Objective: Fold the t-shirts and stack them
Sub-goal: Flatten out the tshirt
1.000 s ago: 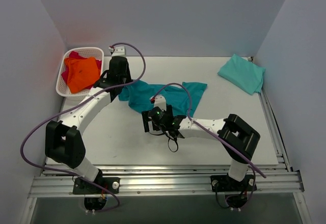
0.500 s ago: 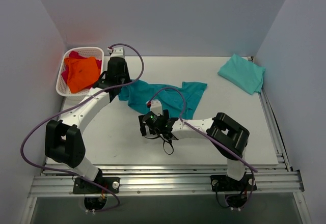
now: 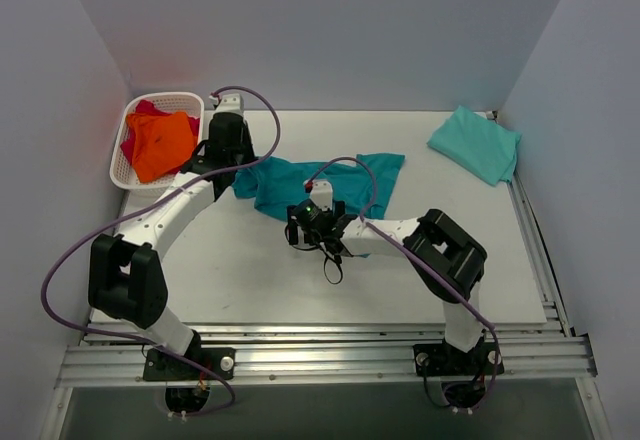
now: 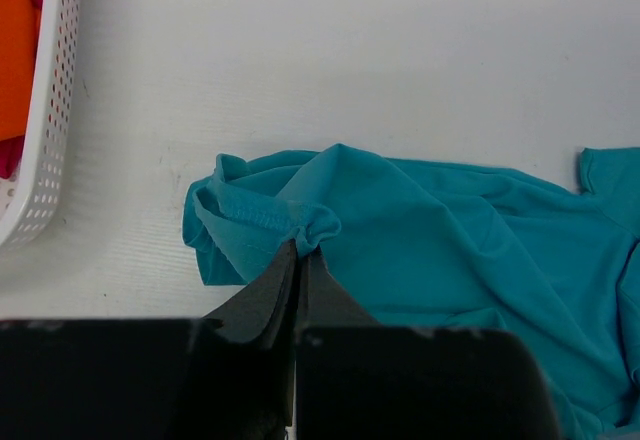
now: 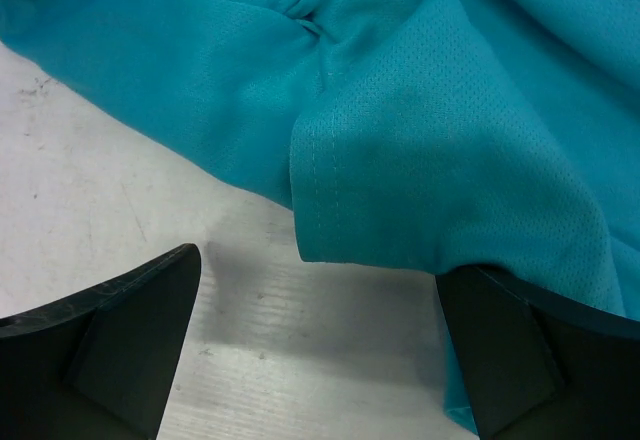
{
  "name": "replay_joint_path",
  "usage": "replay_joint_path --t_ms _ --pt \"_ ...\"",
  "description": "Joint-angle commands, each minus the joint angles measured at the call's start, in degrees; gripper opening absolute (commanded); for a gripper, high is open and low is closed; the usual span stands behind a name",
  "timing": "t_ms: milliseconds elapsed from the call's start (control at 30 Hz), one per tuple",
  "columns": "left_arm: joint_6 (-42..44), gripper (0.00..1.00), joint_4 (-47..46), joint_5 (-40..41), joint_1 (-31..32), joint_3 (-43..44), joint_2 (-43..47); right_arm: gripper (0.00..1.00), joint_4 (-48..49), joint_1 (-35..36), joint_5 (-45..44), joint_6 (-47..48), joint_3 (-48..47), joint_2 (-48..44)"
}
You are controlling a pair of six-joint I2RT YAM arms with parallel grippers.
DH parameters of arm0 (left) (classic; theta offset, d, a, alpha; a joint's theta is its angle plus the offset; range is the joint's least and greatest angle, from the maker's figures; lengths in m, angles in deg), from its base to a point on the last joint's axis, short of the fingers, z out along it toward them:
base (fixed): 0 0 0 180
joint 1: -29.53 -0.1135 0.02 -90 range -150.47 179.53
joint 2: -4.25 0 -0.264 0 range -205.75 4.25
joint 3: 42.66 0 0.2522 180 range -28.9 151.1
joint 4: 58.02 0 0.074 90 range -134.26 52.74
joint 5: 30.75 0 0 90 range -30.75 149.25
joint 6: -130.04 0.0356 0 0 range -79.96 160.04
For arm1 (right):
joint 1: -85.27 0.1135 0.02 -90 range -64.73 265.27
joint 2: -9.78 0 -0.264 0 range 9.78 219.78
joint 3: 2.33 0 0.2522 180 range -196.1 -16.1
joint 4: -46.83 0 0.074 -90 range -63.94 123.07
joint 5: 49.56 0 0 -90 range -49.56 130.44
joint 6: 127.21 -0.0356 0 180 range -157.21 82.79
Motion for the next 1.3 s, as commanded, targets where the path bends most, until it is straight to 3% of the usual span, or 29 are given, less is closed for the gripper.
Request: replay_joint_path --t_ms 0,133,233,267,367,500,600,633,667,967,1267 --pt "-0.75 0.02 -3.44 -1.44 -0.45 0.19 -0.61 1.00 -0.09 -0.70 -1.66 -1.29 -1.51 1.89" --pt "-0.84 0.02 -3.79 -1.53 -0.45 0.10 -0.78 0.98 0.79 -2.02 -1.22 -2.26 -1.16 2.86" --pt "-0.84 0.02 -4.14 -1.62 -0.54 0.01 -0.96 0.86 2.11 -2.55 -0.96 -2.70 -0.11 2.25" --pt "-0.84 0.02 -4.06 -1.71 -0.45 0.10 -1.13 0.73 2.28 -2.72 -1.13 -2.87 0.07 2.07" --pt "-0.84 0.02 -3.97 -2.14 -0.54 0.45 -1.75 0.54 1.93 -2.99 -2.36 -3.22 0.24 1.72" --pt "-0.84 0.02 -4.06 -2.41 -0.54 0.45 -1.93 0.38 2.11 -3.51 -2.36 -3.40 0.60 1.72" --pt "-0.75 0.02 -3.97 -2.32 -0.45 0.45 -2.01 0.31 2.11 -3.78 -2.19 -3.40 0.51 1.98" --pt "-0.75 0.02 -3.97 -2.32 -0.45 0.45 -2.01 0.23 2.02 -3.87 -2.27 -3.40 0.60 1.98" --pt "-0.75 0.02 -3.97 -2.32 -0.54 0.45 -2.10 0.02 1.93 -3.87 -2.27 -3.49 0.60 2.07" --pt "-0.93 0.02 -3.71 -2.32 -0.45 0.72 -2.10 0.00 0.97 -3.87 -4.20 -3.67 1.82 -1.35" --pt "-2.86 0.02 -2.04 -1.45 0.51 -1.21 6.23 0.00 -3.77 -1.76 -11.06 -3.05 6.57 -22.68"
